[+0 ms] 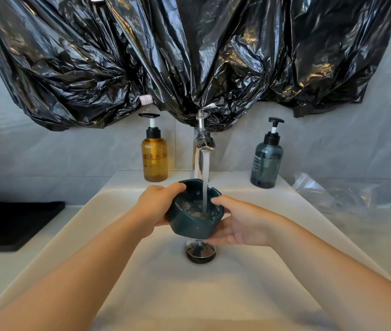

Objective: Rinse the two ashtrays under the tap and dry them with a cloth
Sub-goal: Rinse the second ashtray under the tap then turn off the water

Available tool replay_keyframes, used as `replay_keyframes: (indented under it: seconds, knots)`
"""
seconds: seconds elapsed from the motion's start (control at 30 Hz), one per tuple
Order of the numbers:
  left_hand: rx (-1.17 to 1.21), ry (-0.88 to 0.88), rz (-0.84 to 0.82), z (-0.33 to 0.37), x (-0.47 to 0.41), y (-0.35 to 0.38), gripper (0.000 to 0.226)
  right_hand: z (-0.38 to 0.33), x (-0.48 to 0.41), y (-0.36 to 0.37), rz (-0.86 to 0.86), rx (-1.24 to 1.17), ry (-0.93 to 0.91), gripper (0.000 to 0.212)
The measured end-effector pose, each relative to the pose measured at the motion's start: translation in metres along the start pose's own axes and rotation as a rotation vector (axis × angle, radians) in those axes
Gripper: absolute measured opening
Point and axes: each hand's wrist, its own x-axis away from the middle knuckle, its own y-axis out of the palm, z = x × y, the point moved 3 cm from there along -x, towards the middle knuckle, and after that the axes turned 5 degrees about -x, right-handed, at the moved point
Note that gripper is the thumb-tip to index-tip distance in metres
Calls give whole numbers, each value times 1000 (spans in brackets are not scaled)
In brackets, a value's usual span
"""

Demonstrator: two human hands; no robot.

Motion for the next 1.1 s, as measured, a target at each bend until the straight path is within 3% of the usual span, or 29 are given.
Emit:
replay_keyframes:
  seconds: [0.13, 0.23, 0.3, 0.43, 0.57, 0.77, 0.87, 0.97, 1.1]
  knots:
    - [12, 9, -19, 2, 3, 1, 33, -3, -5, 0, 44, -36, -94, 36]
    - [-42, 35, -50, 4, 5, 5, 42, -9, -1, -5, 191, 20, -166, 29]
    - [-281, 182, -8, 6, 3, 4, 47, -15, 1, -10, 336, 141, -253, 29]
    - [-468, 374, -8, 13, 6, 6, 23, -22, 10, -20, 645, 551, -484, 40]
    - [-517, 260, -79, 3, -2, 5, 29, -29, 21, -16, 853, 925, -673, 39]
    - [-437, 155, -75, -5, -11, 1, 29, -41, 22, -5, 941, 1297, -1000, 53]
    - [-434, 118, -57, -6, -12, -1, 29, -40, 23, -4, 987, 1295, -1125, 53]
    - [-417, 106, -57, -5, -9, -3, 31, -38, 23, -2, 936, 1191, -1010, 54]
    - [-345, 69, -99, -3, -5, 0, 37, -30, 12, -10, 709, 706, -886, 46]
